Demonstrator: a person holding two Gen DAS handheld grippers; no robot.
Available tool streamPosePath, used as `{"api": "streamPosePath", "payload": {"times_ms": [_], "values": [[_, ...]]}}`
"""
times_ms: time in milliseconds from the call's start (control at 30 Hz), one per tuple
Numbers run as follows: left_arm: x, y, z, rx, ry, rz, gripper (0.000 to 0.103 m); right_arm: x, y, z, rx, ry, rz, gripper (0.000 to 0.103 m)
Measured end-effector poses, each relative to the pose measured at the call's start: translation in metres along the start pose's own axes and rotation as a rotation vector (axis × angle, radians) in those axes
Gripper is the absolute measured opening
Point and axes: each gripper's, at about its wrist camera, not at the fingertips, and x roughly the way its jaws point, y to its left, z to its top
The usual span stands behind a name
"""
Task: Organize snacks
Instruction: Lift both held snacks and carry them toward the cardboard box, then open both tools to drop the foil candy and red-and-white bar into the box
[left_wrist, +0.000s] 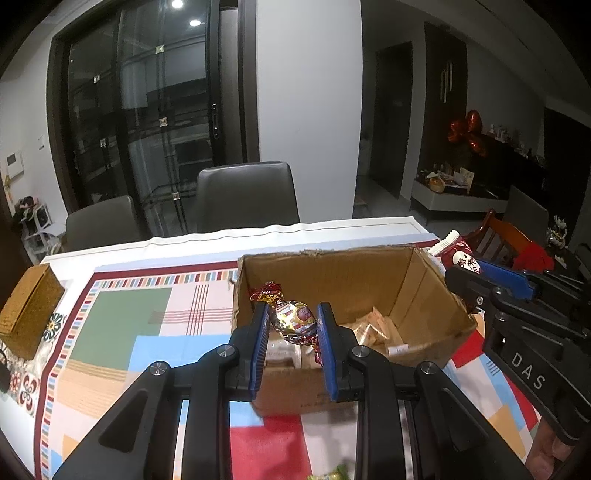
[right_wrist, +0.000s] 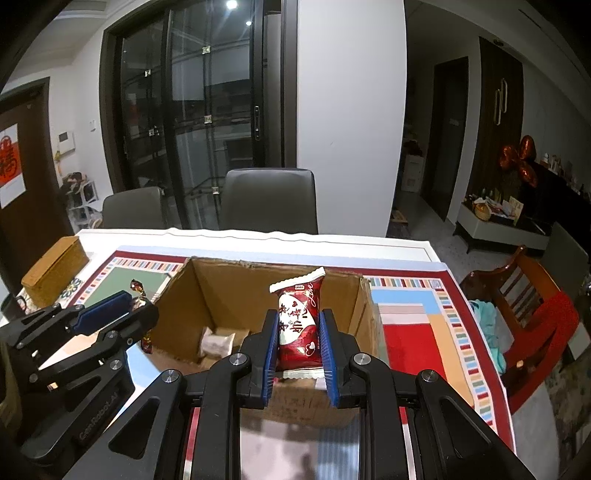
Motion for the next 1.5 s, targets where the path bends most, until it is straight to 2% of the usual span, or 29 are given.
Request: {"api": "streamPosePath", "payload": {"times_ms": [667,733,800,933,1067,1500], "values": [[0.041,-0.003,0.013,0.02,0.031,-0.027,0.027,0.046,-0.007,0.009,-0.012,0.048,0.0,0.024],[0.042,-0.003,0.014,0.021,0.032,-0.021,0.028,0.045,-0.006,0.009,-0.02,0.044,-0.011,0.033],[0.041,-0.003,0.015,0.021,0.031,-0.018,0.038,0.042,-0.007,0.009,-0.021,0.032,-0.023,0.048],[0.037,-0.001,0.015,0.016,0.028,-0.008,0.044,0.038,-0.008,0.009,-0.019,0.022,-0.036,0.056],[0.03,0.001,0.014,0.013,0.018,0.005,0.055,0.033,-0.009,0.01,-0.012,0.014,-0.047,0.064],[-0.006,0.002,0.007,0.014,-0.016,0.037,0.061,-0.003,-0.013,0.002,0.011,-0.018,-0.066,0.065]]}}
